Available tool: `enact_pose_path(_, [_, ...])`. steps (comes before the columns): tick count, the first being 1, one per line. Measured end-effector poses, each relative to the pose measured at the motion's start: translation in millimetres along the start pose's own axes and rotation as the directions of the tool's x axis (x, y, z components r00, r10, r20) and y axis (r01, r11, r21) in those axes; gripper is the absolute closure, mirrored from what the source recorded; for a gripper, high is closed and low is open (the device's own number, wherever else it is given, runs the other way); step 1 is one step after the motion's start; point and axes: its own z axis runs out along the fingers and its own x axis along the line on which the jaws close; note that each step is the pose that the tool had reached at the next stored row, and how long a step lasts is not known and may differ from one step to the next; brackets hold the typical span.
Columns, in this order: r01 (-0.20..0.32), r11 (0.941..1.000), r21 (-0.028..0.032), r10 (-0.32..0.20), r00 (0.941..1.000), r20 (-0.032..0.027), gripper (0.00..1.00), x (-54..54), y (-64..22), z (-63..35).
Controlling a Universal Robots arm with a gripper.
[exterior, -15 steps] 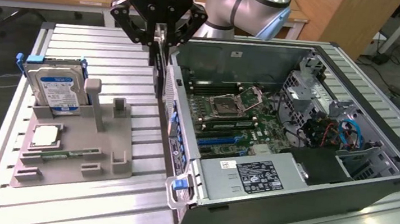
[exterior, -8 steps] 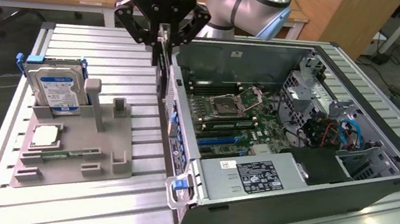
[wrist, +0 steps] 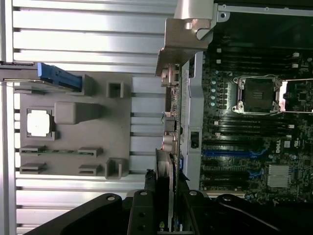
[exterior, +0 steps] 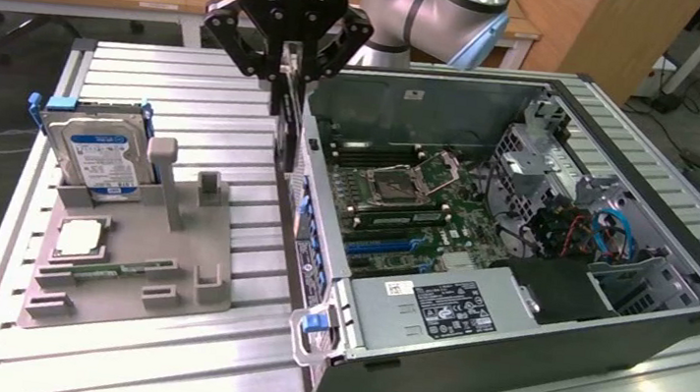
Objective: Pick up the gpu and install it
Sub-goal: 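Pick up the gpu and move the gpu toward the slot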
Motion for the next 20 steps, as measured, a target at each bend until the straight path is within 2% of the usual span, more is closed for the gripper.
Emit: enact_pose_path(20, [0.000, 1.0000, 0.0000, 0.000, 1.0000, -0.0001, 0.73, -7.6, -0.1, 0.1])
